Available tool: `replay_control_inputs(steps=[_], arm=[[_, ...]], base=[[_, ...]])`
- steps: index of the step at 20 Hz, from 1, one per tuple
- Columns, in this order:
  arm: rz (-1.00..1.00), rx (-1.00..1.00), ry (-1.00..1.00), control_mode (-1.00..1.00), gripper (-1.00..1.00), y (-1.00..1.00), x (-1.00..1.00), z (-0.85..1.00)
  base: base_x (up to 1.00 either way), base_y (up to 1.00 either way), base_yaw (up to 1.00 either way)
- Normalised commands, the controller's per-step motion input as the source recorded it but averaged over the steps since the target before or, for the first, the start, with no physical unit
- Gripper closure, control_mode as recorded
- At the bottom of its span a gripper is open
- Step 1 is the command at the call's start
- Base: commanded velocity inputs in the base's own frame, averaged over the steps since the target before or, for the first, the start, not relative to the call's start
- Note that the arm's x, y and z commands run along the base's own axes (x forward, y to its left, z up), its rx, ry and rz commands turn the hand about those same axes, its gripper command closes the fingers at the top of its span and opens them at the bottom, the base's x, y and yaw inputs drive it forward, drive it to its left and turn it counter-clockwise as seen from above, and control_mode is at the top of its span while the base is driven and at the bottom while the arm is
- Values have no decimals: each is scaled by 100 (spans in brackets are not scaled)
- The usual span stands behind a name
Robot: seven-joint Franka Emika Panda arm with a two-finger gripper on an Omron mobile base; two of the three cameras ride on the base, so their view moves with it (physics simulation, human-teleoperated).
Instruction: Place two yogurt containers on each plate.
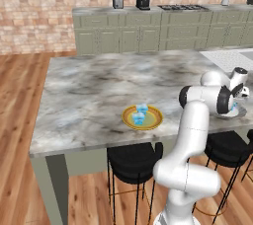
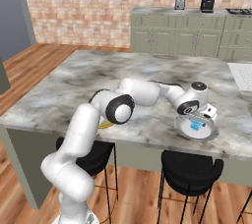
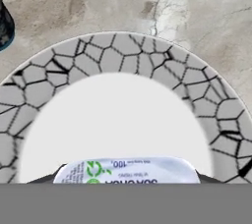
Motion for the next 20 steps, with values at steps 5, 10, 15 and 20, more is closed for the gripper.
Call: replay_control_inputs(steps=[5,10,15,20], arm=[[-2,0,0,-100,-100,12,0,-4],[-11,0,1,-100,-100,0,0,13],[-9,-2,0,-100,-100,4,0,8],[-6,0,0,-100,-100,6,-17,53]], base=[[0,0,0],[0,0,0],[0,0,0],[0,0,0]])
